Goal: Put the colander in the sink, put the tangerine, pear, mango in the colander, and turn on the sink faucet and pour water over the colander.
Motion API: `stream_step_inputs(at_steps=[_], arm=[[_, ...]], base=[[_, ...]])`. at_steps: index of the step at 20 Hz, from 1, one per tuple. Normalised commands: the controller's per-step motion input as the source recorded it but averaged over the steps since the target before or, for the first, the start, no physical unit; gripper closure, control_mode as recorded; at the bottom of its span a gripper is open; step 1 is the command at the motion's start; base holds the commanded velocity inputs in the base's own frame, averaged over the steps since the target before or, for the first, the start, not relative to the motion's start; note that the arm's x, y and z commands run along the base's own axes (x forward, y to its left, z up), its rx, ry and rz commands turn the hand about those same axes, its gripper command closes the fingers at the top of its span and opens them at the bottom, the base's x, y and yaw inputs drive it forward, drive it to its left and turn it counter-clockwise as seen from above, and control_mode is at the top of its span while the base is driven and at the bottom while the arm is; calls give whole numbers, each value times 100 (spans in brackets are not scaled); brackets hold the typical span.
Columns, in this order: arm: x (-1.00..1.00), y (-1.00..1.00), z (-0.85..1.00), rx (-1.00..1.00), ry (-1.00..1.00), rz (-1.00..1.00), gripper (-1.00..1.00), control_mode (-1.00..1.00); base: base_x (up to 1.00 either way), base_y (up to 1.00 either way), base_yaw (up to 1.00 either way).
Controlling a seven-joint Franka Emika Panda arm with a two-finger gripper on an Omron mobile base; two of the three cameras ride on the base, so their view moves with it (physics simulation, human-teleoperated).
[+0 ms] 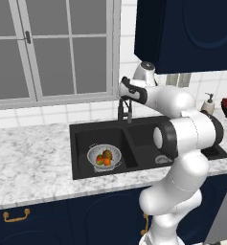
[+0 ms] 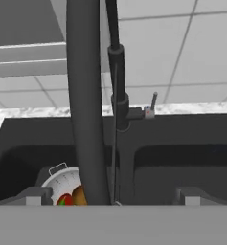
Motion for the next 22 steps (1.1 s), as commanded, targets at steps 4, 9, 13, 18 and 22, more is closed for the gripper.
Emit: stream_step_inputs(at_steps=[4,9,13,18,22], arm=[[17,0,-4,0,10,0,-100,-100],[26,12,-18,0,3,0,-100,-100],[33,31,-29,-1,1,0,-100,-100],[42,40,-30,-2,0,0,-100,-100],[49,40,-19,0,5,0,-100,-100]], base=[[0,0,0],[0,0,0],[0,0,0],[0,0,0],[0,0,0]])
